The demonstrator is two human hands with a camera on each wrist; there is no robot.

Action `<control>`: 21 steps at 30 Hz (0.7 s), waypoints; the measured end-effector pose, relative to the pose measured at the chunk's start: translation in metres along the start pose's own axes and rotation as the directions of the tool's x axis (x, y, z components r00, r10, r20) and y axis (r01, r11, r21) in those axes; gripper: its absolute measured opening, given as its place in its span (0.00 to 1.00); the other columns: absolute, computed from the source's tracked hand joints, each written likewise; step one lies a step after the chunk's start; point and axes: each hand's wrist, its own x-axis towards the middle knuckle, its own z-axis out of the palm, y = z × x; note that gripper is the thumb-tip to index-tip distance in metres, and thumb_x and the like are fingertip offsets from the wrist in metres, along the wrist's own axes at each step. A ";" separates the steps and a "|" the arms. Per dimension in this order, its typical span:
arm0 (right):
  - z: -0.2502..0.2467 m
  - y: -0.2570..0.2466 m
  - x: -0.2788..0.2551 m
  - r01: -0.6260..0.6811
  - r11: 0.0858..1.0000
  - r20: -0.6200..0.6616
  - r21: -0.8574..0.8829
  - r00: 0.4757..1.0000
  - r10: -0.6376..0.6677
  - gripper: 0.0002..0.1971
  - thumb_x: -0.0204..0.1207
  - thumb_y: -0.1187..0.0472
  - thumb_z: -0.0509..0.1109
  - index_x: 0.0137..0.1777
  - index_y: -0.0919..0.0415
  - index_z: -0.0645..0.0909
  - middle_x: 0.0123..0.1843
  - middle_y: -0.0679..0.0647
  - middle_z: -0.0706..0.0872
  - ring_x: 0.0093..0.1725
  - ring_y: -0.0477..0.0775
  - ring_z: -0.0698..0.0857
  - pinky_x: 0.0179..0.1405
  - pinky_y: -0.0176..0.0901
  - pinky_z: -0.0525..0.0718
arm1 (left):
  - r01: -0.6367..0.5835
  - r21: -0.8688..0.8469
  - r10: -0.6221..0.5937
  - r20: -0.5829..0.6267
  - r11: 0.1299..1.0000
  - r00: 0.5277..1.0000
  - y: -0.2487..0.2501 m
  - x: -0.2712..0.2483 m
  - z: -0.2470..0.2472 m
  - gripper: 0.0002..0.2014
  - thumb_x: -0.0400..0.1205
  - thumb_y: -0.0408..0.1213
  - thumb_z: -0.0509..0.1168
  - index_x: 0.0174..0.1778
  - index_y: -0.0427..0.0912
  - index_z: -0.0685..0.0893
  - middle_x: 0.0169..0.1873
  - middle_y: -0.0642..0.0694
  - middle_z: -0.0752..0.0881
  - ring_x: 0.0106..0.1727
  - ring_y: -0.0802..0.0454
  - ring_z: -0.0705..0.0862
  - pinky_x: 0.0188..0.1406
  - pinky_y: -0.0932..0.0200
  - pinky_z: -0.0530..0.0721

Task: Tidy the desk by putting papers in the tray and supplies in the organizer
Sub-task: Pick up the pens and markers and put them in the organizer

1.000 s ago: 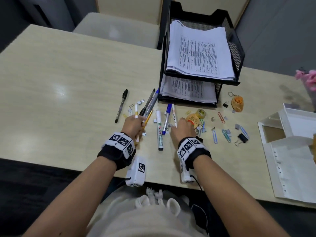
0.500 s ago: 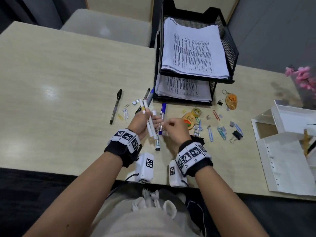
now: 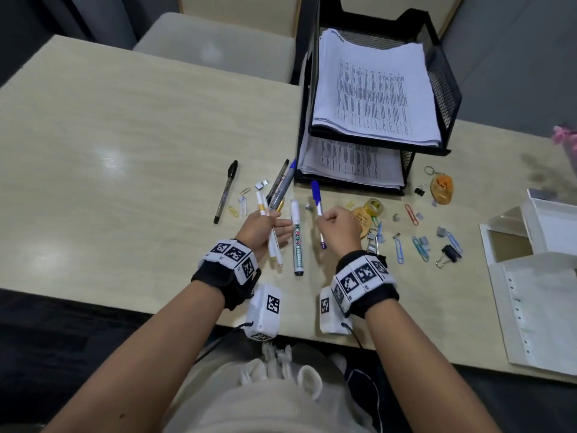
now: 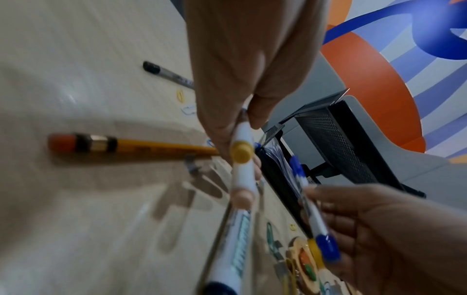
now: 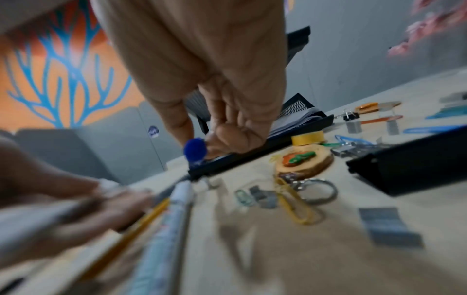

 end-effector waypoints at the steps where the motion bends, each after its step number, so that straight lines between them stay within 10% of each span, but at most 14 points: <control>1: 0.000 -0.003 -0.009 0.028 0.998 0.051 0.057 0.998 -0.031 0.05 0.77 0.65 0.65 0.40 0.60 0.79 0.32 0.50 0.80 0.32 0.48 0.77 0.27 0.33 0.70 | 0.008 -0.029 -0.007 0.031 1.000 0.999 -0.001 0.001 0.004 0.06 0.87 0.30 0.50 0.56 0.36 0.70 0.42 0.37 0.83 0.38 0.47 0.86 0.40 0.53 0.87; 7: 0.015 -0.008 -0.026 0.112 0.991 0.119 0.075 0.986 -0.120 0.08 0.76 0.62 0.69 0.43 0.64 0.89 0.40 0.57 0.89 0.39 0.51 0.83 0.42 0.38 0.78 | 0.014 -0.207 0.001 0.072 0.978 0.997 0.002 0.012 0.011 0.13 0.87 0.41 0.54 0.42 0.37 0.74 0.31 0.43 0.78 0.22 0.56 0.84 0.27 0.63 0.87; 13: 0.025 -0.008 -0.022 0.072 0.975 0.108 -0.208 0.993 -0.050 0.10 0.78 0.63 0.65 0.52 0.69 0.80 0.54 0.64 0.85 0.54 0.64 0.83 0.48 0.45 0.80 | -0.063 0.052 0.067 -0.090 0.997 0.994 0.011 0.010 -0.004 0.12 0.85 0.34 0.57 0.35 0.41 0.73 0.23 0.48 0.72 0.13 0.61 0.73 0.24 0.64 0.75; 21: -0.016 0.027 -0.036 -0.022 0.995 0.100 -0.092 0.994 0.031 0.08 0.74 0.62 0.67 0.50 0.65 0.78 0.44 0.56 0.78 0.44 0.57 0.77 0.41 0.43 0.75 | -0.175 0.545 0.282 -0.118 0.820 0.952 -0.001 0.003 0.041 0.16 0.85 0.43 0.55 0.33 0.41 0.73 0.31 0.42 0.78 0.39 0.40 0.81 0.45 0.55 0.74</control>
